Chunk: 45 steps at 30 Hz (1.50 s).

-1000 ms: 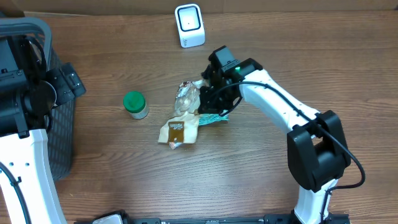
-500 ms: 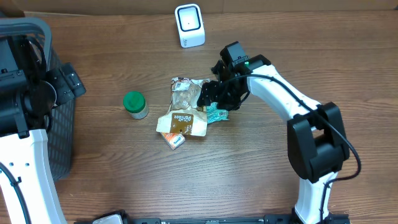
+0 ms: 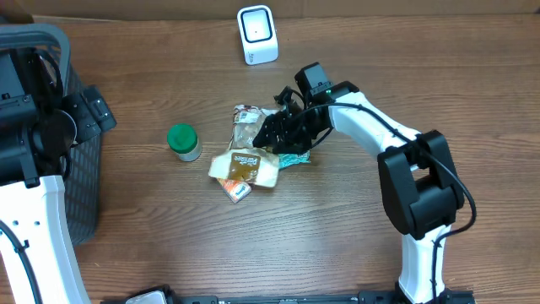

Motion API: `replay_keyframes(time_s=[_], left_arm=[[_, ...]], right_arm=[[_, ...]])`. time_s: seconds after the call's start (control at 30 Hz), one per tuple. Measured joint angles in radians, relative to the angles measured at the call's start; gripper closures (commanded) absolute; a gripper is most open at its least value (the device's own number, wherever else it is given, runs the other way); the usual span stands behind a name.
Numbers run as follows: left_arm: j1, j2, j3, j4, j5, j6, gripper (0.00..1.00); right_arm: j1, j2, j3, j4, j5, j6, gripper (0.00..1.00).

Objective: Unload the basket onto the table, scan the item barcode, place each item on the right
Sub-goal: 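Grasp the bread bag with the right gripper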

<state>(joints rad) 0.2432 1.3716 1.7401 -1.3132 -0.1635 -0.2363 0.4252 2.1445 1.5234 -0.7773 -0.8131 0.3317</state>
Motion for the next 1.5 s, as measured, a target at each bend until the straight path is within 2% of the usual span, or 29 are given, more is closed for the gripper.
replay_keyframes(time_s=[0.2, 0.47, 0.73, 1.13, 1.33, 1.5], left_arm=[[0.000, 0.000, 0.000, 0.000, 0.000, 0.000, 0.00], [0.000, 0.000, 0.000, 0.000, 0.000, 0.000, 0.01], [0.000, 0.000, 0.000, 0.000, 0.000, 0.000, 0.00], [0.000, 0.000, 0.000, 0.000, 0.000, 0.000, 0.01], [0.000, 0.000, 0.000, 0.000, 0.000, 0.000, 0.01], [0.000, 0.000, 0.000, 0.000, 0.000, 0.000, 0.00]], right_arm=[[0.003, 0.011, -0.013, 0.042, -0.081, 0.037, 0.32], [0.026, 0.014, -0.040, 0.098, -0.078, 0.155, 0.30], [0.043, 0.012, -0.029, -0.026, -0.011, 0.193, 0.25], [0.048, -0.120, -0.029, -0.135, 0.122, 0.204, 0.18], [0.087, -0.120, -0.120, -0.076, 0.169, 0.245, 0.15], [0.098, -0.120, -0.188, 0.052, 0.163, 0.296, 0.13]])
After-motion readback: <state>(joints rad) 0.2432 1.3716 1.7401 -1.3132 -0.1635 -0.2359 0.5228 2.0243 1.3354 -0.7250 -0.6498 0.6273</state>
